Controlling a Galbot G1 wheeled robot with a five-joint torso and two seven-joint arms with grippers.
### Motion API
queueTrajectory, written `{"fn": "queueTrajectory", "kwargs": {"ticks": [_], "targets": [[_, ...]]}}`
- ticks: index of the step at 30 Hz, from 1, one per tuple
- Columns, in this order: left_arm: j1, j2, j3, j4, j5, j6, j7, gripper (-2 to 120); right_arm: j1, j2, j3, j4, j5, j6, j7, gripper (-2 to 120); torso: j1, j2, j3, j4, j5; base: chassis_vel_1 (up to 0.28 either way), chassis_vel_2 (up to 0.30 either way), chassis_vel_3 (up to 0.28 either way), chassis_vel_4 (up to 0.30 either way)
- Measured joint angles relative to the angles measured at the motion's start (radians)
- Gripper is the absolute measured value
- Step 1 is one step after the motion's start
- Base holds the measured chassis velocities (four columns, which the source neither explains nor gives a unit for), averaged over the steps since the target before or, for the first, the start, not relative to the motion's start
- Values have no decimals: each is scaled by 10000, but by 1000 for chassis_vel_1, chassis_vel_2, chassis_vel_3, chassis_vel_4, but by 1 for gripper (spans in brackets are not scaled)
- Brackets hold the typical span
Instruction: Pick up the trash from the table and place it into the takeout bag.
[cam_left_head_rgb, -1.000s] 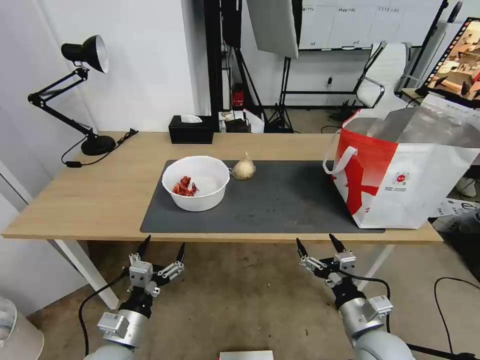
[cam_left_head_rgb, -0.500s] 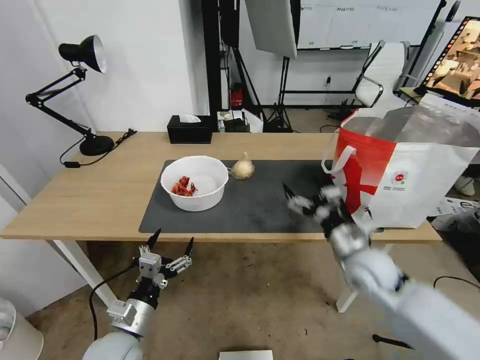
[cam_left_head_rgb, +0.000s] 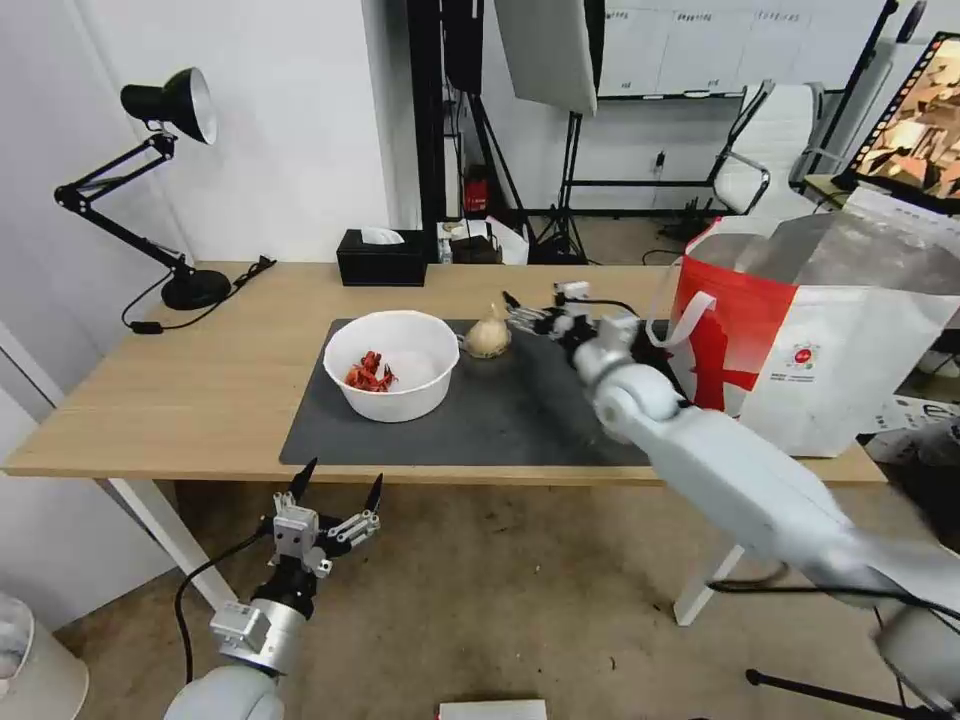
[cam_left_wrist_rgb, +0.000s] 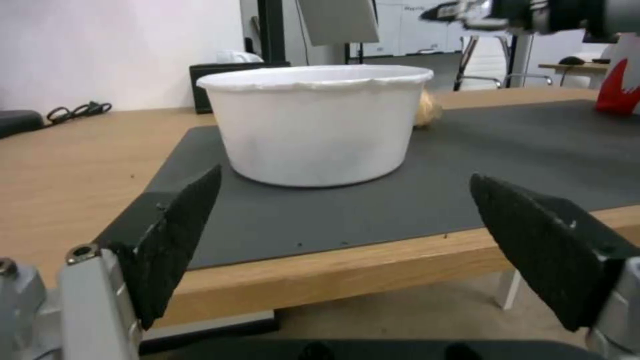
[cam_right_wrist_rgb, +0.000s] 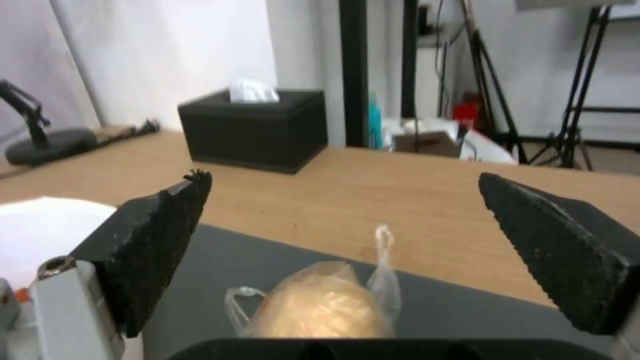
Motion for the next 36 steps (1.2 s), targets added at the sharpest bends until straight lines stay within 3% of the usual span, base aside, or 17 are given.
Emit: {"fn": "queueTrajectory", "kwargs": {"ticks": [6,13,20,29,36], "targets": [[80,19,-91,-55,-30,-40,-2,100,675,891,-354,-1560,-624,-991,-214,100,-2,1,-1,-1,1,0,0,0,0],[109,6,-98,-69,-35,-75,1,100,1088,1571,-558,-2810,-1059,-1481,-760,100,-2,1,-1,-3,1,0,0,0,0],[152,-5,-131,-73,-41,-187,2,100,1086,1863,-655,-3081,-1745,-2319,-819,100,-3,1,-2,-3,2,0,0,0,0],[119,-23,-112,-20,-48,-233,4,100,973,1940,-660,-3189,-1953,-2656,-862,100,-3,1,-2,-3,3,0,0,0,0],[109,-35,-105,7,-47,-248,7,100,894,1800,-610,-3048,-1938,-2697,-887,77,-3,2,-2,-2,2,0,0,0,0]]}}
